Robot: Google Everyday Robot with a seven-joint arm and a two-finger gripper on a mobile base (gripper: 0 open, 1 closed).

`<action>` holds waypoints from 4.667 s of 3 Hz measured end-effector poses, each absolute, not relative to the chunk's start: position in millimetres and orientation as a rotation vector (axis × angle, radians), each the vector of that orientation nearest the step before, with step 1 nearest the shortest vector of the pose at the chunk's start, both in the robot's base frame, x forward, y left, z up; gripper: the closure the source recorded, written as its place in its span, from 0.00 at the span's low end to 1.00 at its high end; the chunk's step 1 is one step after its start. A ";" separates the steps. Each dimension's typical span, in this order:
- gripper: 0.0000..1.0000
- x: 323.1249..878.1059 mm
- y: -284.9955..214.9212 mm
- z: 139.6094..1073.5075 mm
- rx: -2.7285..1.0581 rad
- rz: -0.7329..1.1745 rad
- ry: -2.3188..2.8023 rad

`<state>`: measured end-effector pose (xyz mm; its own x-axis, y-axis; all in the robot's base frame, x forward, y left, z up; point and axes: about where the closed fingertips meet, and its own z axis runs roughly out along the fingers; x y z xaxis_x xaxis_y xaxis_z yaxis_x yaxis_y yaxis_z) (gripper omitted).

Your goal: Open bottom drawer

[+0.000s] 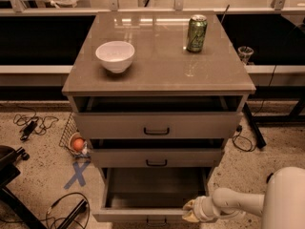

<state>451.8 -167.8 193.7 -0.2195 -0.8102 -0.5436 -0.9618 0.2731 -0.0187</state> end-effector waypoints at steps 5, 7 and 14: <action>0.28 390.7 -167.1 189.5 -1.585 0.579 2.202; 0.00 390.7 -166.6 191.6 -1.587 0.575 2.203; 1.00 498.0 -205.9 196.9 -1.579 0.476 1.865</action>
Offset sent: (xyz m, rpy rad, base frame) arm -0.2385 -0.0159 -0.0014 0.0674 0.5103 -0.0331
